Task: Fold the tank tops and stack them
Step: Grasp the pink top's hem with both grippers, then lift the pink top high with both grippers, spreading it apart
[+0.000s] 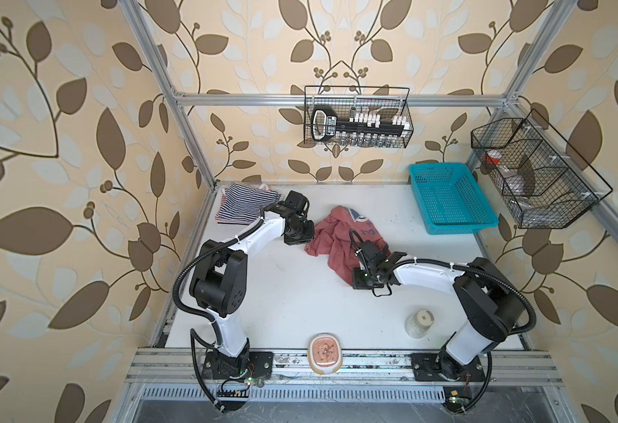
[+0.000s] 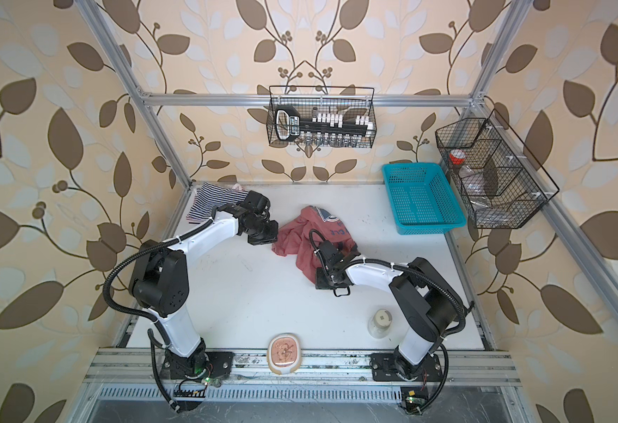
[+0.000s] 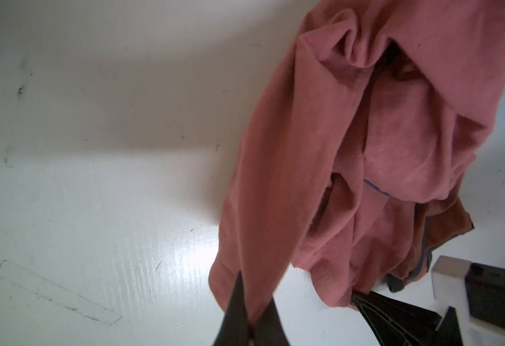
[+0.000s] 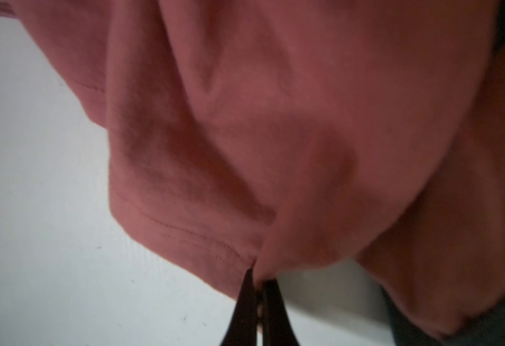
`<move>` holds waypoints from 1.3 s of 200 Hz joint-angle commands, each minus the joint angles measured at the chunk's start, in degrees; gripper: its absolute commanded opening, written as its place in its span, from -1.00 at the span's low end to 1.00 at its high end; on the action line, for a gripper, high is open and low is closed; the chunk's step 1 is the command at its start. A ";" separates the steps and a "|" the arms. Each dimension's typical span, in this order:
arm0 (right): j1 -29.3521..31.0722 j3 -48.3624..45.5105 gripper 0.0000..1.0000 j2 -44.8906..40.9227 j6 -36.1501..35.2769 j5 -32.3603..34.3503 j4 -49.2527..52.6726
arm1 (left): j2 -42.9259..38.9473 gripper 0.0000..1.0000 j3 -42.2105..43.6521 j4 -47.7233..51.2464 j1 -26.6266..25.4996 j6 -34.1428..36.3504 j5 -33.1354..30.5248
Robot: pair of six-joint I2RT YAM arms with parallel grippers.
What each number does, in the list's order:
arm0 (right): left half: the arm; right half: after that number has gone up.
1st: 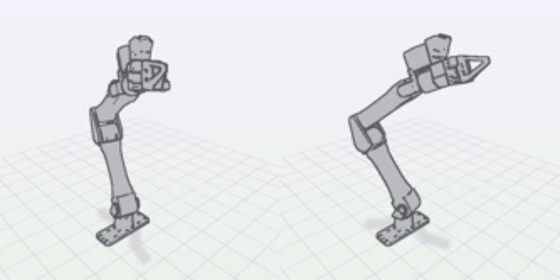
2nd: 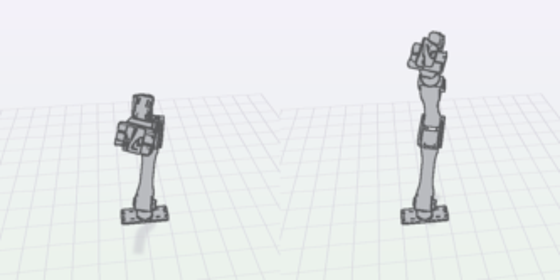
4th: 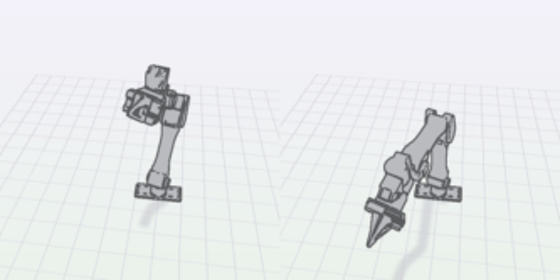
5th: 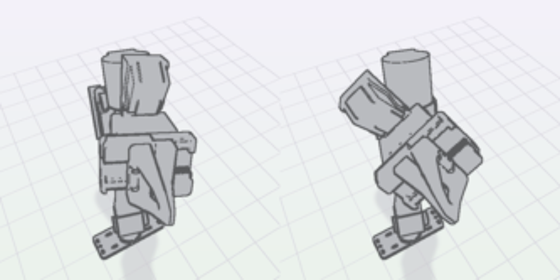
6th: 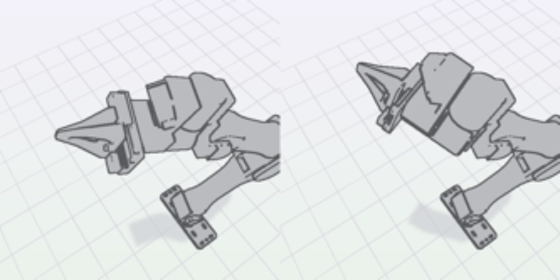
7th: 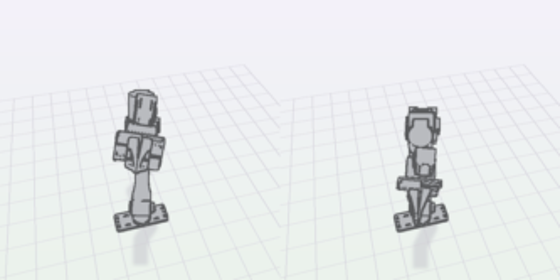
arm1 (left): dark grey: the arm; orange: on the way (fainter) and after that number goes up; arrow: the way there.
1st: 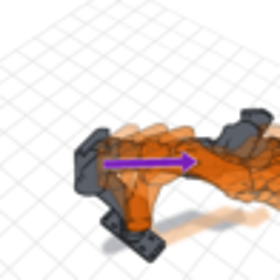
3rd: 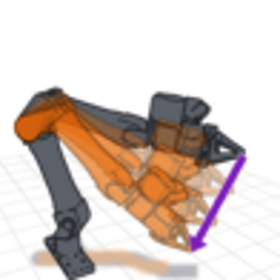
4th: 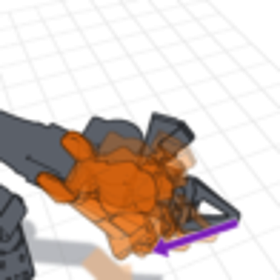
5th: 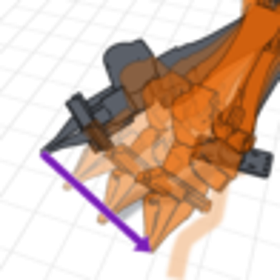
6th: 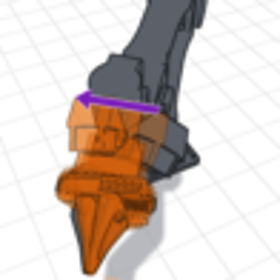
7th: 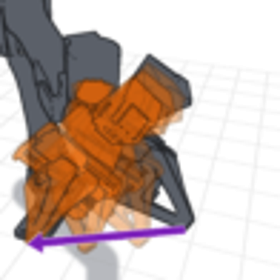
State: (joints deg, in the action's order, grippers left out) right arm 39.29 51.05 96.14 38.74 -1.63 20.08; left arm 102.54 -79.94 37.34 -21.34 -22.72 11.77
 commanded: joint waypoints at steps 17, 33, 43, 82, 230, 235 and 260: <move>-1.01 2.85 -1.00 -9.88 -3.69 2.01 11.05 | -6.93 -1.00 -6.06 6.55 0.96 0.21 -0.89; -4.26 7.62 -1.00 -18.50 -6.58 2.06 14.26 | -10.00 -1.00 -11.60 8.84 2.45 -0.13 0.69; -6.60 11.05 -1.00 -23.67 -8.72 1.99 15.35 | -12.17 -1.00 -15.57 10.11 3.09 -0.02 0.16; -13.13 29.32 -1.00 -33.98 -16.17 -0.52 20.79 | -21.63 -1.00 -24.78 10.38 5.51 -1.87 -1.50; -30.77 48.15 -1.00 -25.13 -20.07 -21.55 16.24 | -21.77 -1.00 -31.02 3.04 7.50 -2.24 -6.24; -32.20 49.17 -1.00 -22.92 -19.54 -22.92 15.45 | -18.35 -1.00 -33.19 3.35 8.41 -2.29 -5.63; -35.98 59.02 -1.00 -10.98 -18.32 -25.79 14.16 | -2.53 -1.00 -52.85 6.33 14.32 -5.83 2.10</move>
State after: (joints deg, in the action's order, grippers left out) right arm 6.09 103.42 75.72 18.76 -20.14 37.78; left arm 87.99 -119.28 43.27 -11.77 -25.61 7.92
